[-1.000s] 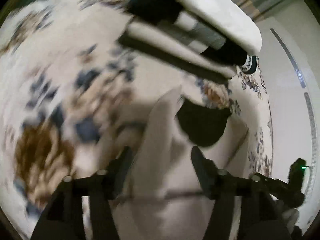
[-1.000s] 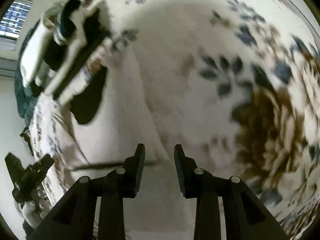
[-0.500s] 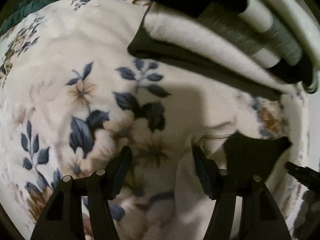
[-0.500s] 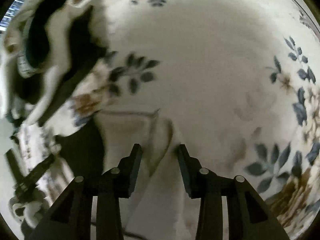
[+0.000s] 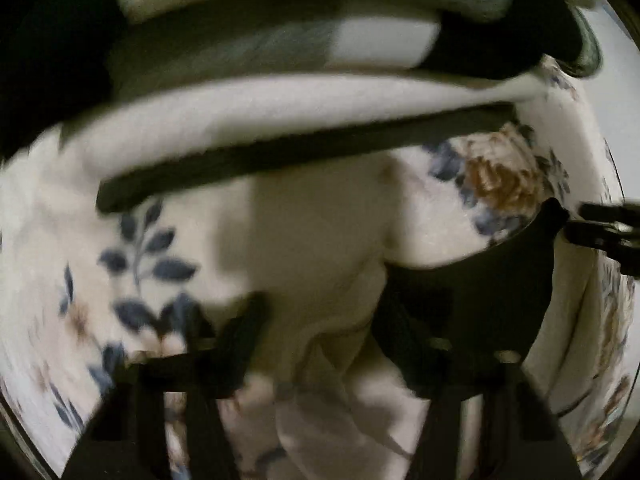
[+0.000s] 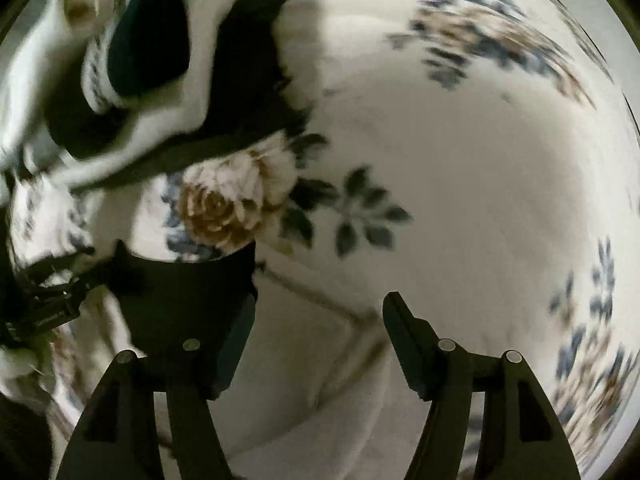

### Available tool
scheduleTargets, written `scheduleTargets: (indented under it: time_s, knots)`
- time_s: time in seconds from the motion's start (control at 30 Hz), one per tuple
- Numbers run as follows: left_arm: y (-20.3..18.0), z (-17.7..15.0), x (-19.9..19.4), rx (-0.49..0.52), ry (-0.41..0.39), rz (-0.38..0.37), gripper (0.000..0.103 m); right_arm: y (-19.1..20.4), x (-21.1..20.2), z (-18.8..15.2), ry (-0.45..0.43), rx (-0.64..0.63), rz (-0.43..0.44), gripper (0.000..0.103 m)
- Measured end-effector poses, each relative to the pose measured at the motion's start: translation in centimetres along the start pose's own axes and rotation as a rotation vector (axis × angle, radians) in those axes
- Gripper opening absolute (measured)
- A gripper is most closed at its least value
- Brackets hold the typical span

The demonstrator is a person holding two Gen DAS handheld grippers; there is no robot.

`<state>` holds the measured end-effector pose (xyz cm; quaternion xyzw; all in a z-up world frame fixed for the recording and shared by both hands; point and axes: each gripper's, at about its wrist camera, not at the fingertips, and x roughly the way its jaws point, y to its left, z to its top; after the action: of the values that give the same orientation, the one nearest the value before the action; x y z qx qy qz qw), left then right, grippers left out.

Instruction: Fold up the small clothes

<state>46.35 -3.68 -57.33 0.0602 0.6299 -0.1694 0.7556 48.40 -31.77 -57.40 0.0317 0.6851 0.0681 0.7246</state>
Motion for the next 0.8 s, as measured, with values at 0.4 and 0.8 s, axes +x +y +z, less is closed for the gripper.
scheduleTargets:
  time_s: [0.4, 0.8]
  knots:
    - [-0.7, -5.5, -11.2, -0.064, -0.193, -0.066, 0.005, 2.6, -6.0, -2.9, -0.12, -0.09, 0.017, 0.004]
    - [-5.7, -20.0, -14.5, -0.237, -0.128, -0.12, 0.006, 3.3, -13.3, -22.2, -0.167, -0.02, 0.065, 0.004]
